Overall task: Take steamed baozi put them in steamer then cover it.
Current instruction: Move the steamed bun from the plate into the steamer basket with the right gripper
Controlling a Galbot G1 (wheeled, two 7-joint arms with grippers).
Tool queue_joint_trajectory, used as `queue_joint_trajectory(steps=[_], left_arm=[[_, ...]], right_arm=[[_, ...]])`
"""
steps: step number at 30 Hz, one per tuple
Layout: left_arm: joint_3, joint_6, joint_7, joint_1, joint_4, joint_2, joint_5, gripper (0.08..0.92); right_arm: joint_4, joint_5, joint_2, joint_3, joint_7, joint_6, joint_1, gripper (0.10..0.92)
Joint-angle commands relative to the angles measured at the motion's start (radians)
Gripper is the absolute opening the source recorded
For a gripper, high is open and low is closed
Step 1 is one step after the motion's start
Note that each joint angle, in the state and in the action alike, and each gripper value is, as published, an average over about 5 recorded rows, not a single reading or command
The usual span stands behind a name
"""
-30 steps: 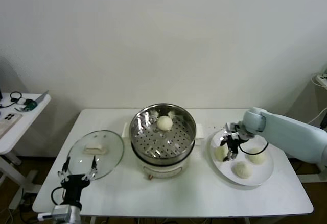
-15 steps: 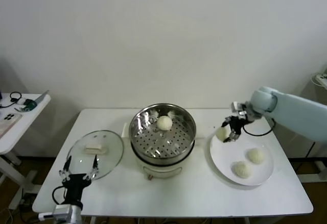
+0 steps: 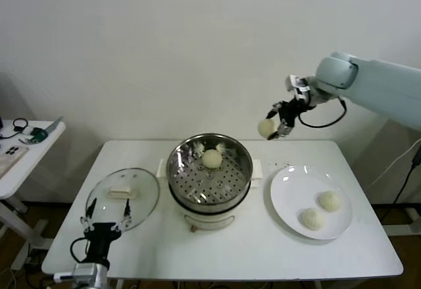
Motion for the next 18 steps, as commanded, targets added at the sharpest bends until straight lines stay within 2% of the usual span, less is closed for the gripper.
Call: queue_joint_trajectory(steps=[1, 9, 18], left_arm=[[0.006, 0.003, 0.0, 0.001, -0.002, 0.021, 0.014, 0.823], [0.007, 0.008, 0.0, 0.003, -0.022, 0.032, 0.017, 0.823], [0.007, 0.007, -0.001, 0.005, -0.025, 0.03, 0.018, 0.823]], right_arm=[[0.017, 0.111, 0.193, 0.032, 0.057, -0.056, -0.015, 0.717], [-0.039, 0.1, 0.365, 0.068, 0.097, -0.079, -0.162, 0.716], [-0.085, 0.063, 0.426, 0.052, 0.097, -0.078, -0.24, 0.713]])
